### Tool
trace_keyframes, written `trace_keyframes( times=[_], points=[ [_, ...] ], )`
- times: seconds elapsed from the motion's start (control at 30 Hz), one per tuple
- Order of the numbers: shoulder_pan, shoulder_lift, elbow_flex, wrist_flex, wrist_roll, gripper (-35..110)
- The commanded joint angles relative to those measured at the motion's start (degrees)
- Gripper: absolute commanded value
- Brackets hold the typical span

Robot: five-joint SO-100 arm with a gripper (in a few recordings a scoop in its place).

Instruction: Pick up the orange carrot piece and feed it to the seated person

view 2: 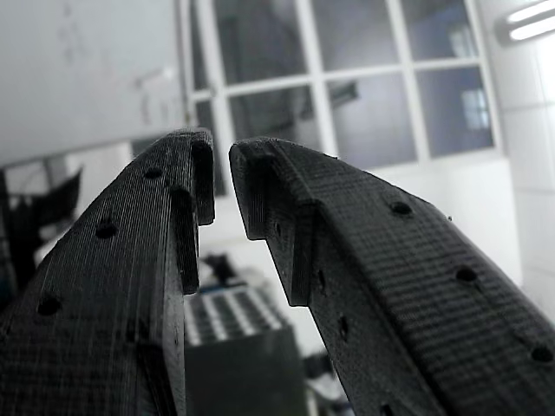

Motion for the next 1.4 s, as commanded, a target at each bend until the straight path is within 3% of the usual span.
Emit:
trace_keyframes(
  times=[0.0, 0.3, 0.87, 1.13, 1.37],
  points=[
    [0.3, 3.8, -3.8, -0.1, 4.2, -2],
    [0.2, 15.6, 7.0, 0.0, 27.6, -2],
    [0.6, 57.7, 59.3, 0.0, 73.8, -2],
    [0.4, 79.5, 85.9, 0.0, 87.4, -2],
    [0.4, 97.9, 109.5, 0.0, 92.9, -2]
  ],
)
